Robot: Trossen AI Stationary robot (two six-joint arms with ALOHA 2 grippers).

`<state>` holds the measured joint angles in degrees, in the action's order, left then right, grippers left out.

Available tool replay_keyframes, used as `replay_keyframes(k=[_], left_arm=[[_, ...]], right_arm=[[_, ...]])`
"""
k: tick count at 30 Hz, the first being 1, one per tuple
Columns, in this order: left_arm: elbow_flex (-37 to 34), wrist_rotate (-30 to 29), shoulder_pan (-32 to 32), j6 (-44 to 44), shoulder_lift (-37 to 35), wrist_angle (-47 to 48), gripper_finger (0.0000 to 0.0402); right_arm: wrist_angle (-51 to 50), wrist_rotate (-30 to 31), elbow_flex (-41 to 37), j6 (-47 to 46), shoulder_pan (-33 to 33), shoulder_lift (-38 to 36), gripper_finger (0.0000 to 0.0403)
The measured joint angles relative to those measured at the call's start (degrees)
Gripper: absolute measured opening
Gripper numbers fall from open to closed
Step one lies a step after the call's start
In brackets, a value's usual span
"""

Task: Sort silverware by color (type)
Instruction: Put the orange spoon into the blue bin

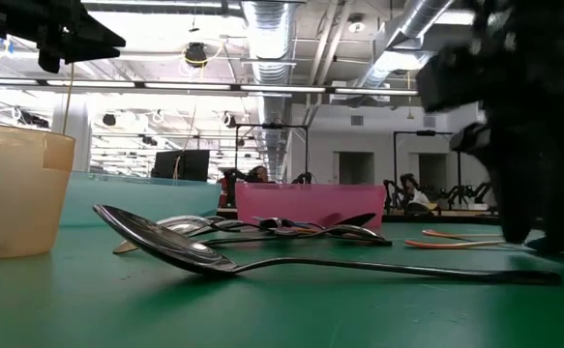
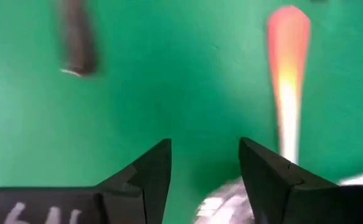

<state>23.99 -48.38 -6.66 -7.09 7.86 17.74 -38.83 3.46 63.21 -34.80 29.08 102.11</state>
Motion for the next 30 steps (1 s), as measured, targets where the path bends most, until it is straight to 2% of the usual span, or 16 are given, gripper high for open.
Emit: replay_keyframes(k=[9,17,25,30], left_arm=[[0.0,0.0,0.0,0.0,0.0,3.9,0.0158],[0.0,0.0,0.0,-0.3,0.0,10.2,0.0158],[0.0,0.0,0.0,-0.4,0.0,10.0,0.0158],[0.0,0.0,0.0,-0.5,0.0,10.0,0.0158]], right_arm=[[-7.5,12.5,-1.0,-1.2,0.4,-0.7,0.0178],[-2.3,11.5,-5.5,0.5,-0.4,-0.8,0.0179],[3.5,8.6,-8.4,6.2,-1.7,-1.0,0.0178],[6.1,4.8,-9.5,7.9,-4.5,-1.0,0.0158]])
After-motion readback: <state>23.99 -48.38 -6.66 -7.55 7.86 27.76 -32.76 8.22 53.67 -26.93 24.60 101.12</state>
